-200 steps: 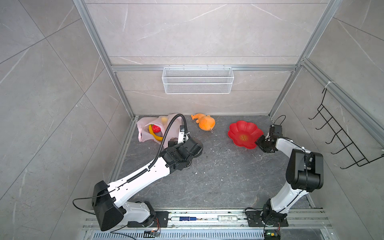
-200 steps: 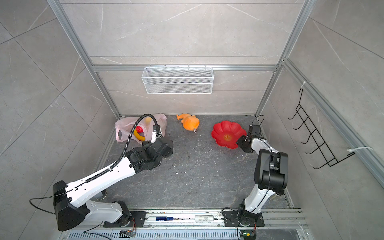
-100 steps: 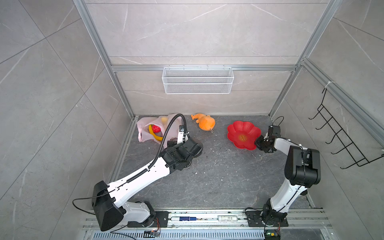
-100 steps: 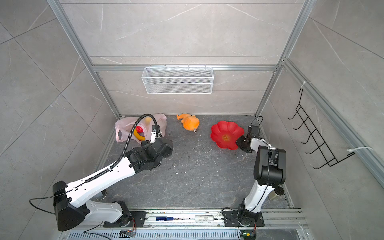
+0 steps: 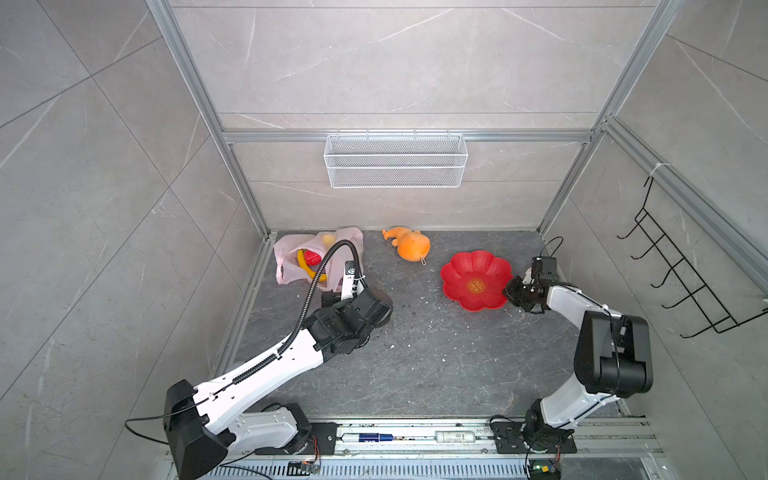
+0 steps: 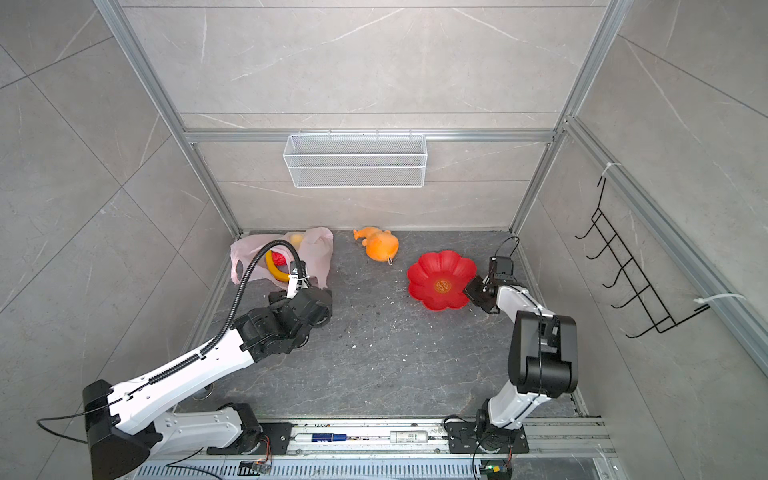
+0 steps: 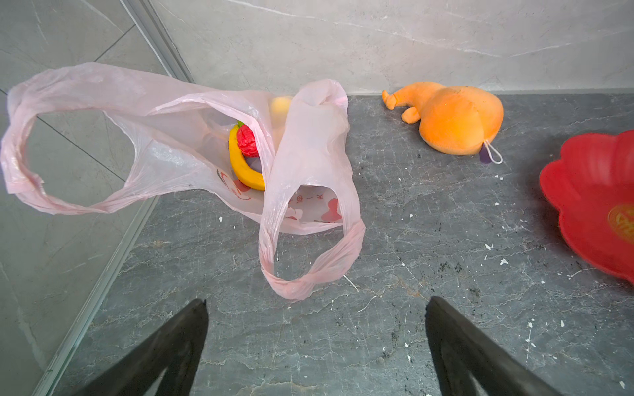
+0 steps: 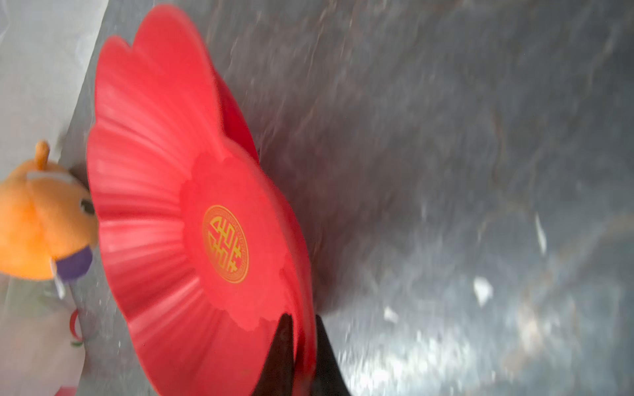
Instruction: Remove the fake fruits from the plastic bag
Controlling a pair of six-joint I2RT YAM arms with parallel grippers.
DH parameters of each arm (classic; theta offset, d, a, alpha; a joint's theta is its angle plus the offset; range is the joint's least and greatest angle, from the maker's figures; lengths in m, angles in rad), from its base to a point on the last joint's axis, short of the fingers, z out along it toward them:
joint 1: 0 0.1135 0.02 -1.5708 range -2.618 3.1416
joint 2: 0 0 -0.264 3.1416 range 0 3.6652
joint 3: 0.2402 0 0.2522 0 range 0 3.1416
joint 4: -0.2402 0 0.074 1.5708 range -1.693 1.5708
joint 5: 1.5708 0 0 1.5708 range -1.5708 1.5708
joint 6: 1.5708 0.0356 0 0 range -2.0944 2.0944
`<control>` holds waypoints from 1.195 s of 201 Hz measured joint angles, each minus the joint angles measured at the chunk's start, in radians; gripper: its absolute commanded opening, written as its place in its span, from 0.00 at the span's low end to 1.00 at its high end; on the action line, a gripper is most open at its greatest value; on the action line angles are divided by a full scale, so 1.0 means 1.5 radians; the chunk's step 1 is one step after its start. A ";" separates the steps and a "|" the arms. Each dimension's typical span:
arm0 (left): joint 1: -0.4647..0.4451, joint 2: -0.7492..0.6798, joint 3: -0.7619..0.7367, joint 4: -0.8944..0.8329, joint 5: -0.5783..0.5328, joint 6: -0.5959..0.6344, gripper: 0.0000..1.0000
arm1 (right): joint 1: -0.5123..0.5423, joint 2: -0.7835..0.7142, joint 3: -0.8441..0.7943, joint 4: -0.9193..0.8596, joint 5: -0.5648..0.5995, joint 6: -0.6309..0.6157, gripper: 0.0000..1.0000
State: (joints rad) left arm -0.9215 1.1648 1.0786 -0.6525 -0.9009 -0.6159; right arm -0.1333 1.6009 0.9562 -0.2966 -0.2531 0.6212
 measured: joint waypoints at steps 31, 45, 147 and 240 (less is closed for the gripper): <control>0.002 -0.062 -0.030 0.023 -0.005 0.035 1.00 | 0.055 -0.125 -0.074 -0.062 0.022 0.012 0.00; 0.007 -0.080 -0.030 0.030 -0.006 0.049 1.00 | 0.091 -0.171 -0.104 -0.085 0.033 0.018 0.00; 0.089 -0.106 -0.021 0.010 0.011 0.067 1.00 | 0.125 -0.306 -0.216 -0.150 0.047 0.047 0.15; 0.299 -0.038 0.167 -0.167 0.141 0.073 1.00 | 0.125 -0.374 -0.153 -0.262 0.110 -0.003 0.51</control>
State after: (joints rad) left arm -0.4725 1.1072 1.3285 -0.9035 -0.6888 -0.5068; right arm 0.0540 1.0401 0.7273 -0.6903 -0.0887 0.6174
